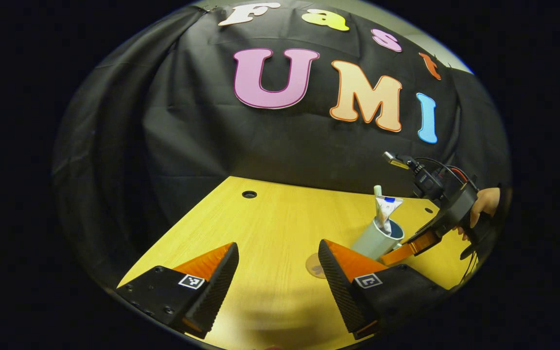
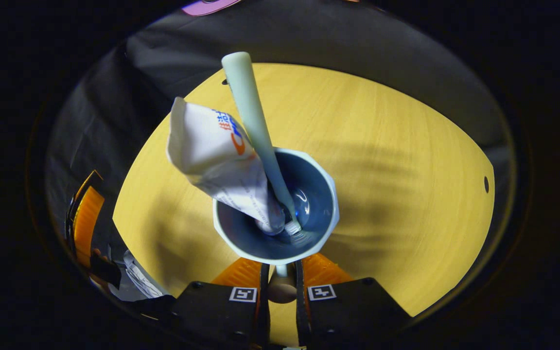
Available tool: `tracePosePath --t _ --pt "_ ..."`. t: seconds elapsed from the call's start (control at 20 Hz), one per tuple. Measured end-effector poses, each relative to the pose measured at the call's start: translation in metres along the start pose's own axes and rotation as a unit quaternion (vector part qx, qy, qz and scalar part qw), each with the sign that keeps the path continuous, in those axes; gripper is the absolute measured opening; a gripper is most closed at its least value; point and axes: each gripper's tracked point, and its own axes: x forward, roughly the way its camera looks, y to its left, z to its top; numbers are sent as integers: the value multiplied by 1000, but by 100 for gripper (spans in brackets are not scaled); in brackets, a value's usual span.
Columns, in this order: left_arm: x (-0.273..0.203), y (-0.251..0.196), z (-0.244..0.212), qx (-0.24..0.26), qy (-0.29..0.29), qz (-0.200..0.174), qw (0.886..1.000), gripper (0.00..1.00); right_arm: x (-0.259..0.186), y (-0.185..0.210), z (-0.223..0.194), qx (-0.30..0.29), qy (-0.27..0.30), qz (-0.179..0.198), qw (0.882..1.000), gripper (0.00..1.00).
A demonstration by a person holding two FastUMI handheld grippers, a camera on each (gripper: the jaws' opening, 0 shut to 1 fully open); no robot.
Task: Put the toothbrush and toothpaste on the desktop into the cup, then pick up the cup and place it on the coaster on the desktop.
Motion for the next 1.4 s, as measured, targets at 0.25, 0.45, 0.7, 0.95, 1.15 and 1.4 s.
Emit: tracePosePath --t 0.25,0.45,0.7,0.95,1.15,1.4 --pt "6 34 -6 -7 6 12 1000 95 -1 -1 -2 -14 10 1 1000 24" --pt "10 52 -11 -19 12 17 1000 95 -4 -9 -2 -37 22 -9 999 24" --pt "15 57 -15 -27 14 15 999 96 -7 -14 -3 -56 33 -30 997 25" --pt "18 44 -12 -27 15 3 1000 95 -23 -11 7 -41 6 -18 999 43" --pt "21 7 1 -5 10 -27 1000 95 -63 -25 17 -14 -79 -21 997 100" --pt "24 -62 24 7 -10 -61 998 95 -125 -67 12 49 -219 -20 974 100"
